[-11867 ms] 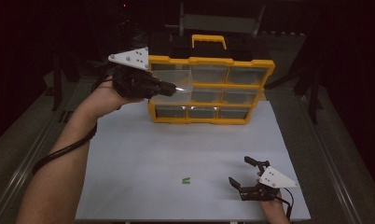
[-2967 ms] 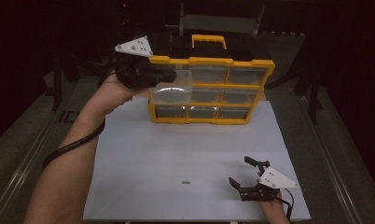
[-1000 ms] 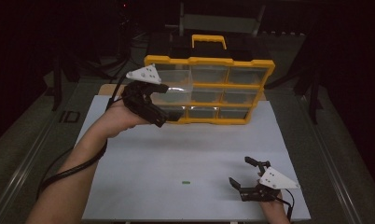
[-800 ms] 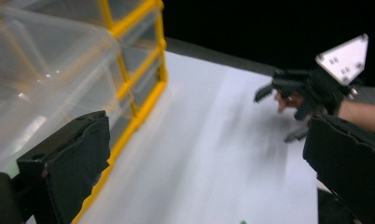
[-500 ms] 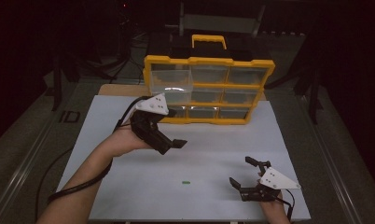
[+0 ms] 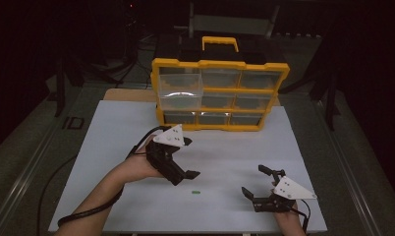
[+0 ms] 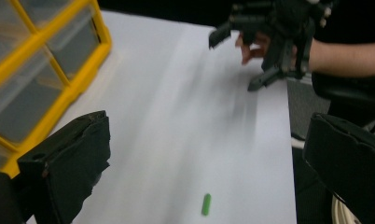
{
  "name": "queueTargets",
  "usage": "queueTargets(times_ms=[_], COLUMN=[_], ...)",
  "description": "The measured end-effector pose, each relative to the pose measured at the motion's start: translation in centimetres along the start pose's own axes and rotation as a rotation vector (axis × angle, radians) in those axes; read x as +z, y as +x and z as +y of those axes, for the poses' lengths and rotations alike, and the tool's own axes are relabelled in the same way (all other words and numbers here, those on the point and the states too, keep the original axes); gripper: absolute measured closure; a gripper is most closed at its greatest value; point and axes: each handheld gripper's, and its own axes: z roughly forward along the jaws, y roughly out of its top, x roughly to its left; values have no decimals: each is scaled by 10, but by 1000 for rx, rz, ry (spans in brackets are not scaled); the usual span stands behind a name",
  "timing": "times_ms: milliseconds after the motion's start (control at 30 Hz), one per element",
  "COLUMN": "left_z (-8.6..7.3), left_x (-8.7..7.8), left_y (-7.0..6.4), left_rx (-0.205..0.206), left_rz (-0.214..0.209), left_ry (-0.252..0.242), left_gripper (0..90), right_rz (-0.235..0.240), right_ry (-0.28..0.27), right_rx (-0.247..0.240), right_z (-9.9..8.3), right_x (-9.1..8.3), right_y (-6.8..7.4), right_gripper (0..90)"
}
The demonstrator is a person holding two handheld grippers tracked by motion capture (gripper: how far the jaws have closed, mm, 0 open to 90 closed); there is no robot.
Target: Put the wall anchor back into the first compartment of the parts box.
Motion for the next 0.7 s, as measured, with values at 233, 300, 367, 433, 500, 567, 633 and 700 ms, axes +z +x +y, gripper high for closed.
queueTargets(times_ms=[233,300,367,433,500,567,633,700], left_z=[-17,-22,-26,-31,-35,-39,-45,-51], left_x=[18,24,30,36,41,45,51,57], left_y=[-9,-11,-13,-14,-14,-13,-13,-12], left_rx=[1,6,11,7,8,3,-2,-13], left_rz=[-32,-40,-37,-45,-51,-58,-64,-71], left_ry=[18,23,31,34,42,46,51,63], left_gripper=[3,9,17,17,17,19,24,35], right_rz=[1,1,1,1,2,3,2,2], right_ry=[1,1,2,2,3,2,2,2], right_rx=[-5,-5,-5,-7,-3,3,2,2], right_z=[0,0,0,0,0,0,0,0], right_x=[0,0,0,0,0,0,0,0], right_y=[0,0,0,0,0,0,0,1], right_gripper=[85,85,85,85,85,85,85,85])
